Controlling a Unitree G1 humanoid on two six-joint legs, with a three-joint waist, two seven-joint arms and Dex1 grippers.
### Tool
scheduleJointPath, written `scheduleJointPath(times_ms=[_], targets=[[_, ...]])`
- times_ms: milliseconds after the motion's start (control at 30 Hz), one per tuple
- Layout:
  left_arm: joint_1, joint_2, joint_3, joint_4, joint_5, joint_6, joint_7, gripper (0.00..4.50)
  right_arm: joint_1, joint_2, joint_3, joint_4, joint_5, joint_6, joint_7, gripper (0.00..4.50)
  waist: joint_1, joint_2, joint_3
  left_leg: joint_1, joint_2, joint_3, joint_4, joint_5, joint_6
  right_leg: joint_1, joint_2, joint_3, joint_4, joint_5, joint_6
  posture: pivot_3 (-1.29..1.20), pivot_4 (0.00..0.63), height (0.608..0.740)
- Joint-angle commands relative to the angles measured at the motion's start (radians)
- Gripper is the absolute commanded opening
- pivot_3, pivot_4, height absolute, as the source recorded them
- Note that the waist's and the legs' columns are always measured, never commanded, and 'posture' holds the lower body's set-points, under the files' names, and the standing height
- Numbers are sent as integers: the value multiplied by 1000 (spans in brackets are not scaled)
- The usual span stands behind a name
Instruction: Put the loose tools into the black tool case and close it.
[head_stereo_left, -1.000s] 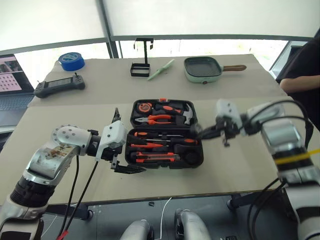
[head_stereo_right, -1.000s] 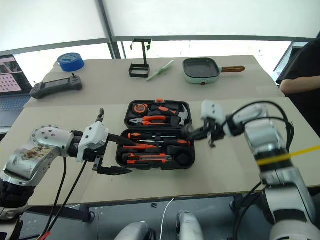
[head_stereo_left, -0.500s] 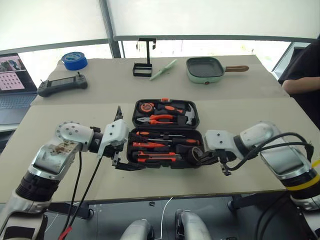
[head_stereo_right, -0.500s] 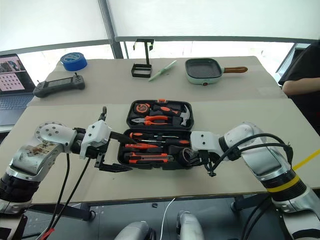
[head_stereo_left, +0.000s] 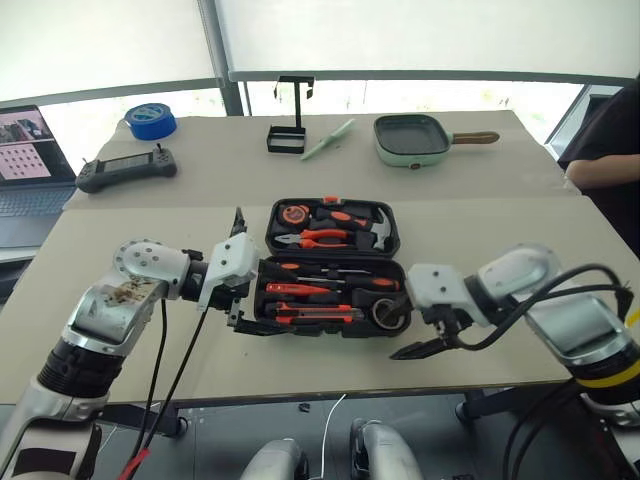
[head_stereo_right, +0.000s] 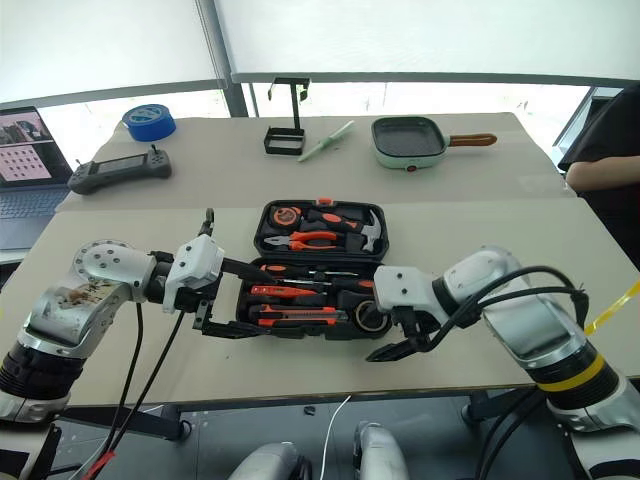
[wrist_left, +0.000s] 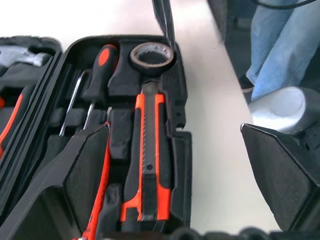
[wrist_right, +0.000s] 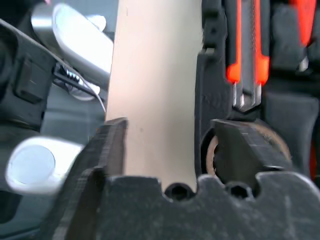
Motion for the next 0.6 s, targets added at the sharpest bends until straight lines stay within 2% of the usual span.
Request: scheduleJointPath(times_ms=[33,133,200,267,367,567,600], targets=[[-36,-7,56,43,13,-5,60,4500,-36,-9,-131,27,66,86,-68,4252,1,0,0,0,0,0,0,0,0,0,0,0,0,0,0,0,150,740],[-42,-2,98,150,55,-27,131,4500,-21,4,-222,119,89,124,-151,4252,3,-2,0,0,0,0,0,0,0,0,0,0,0,0,0,0,150,740],[-36,7,124,226,82,-54,161,3983,-6,17,-267,188,93,145,-209,3700,1,-2,0,0,0,0,0,0,0,0,0,0,0,0,0,0,150,740],[-32,16,135,298,113,-88,180,3385,20,18,-282,251,66,113,-249,3143,0,-2,0,0,0,0,-1,0,0,0,0,0,0,0,0,0,150,740],[-28,16,114,394,180,-160,210,2252,65,24,-267,343,3,8,-308,2141,0,-2,0,0,0,0,-1,0,0,0,0,0,0,0,0,0,150,740],[-64,-69,23,463,274,-231,231,54,59,87,-157,465,-100,-172,-343,63,0,-2,0,0,-1,2,0,0,0,0,0,0,0,0,0,0,150,740],[-70,-79,11,474,290,-229,236,5,49,101,-145,481,-108,-183,-347,11,-1,-2,0,0,-1,2,0,0,0,0,0,0,1,0,0,0,150,740]])
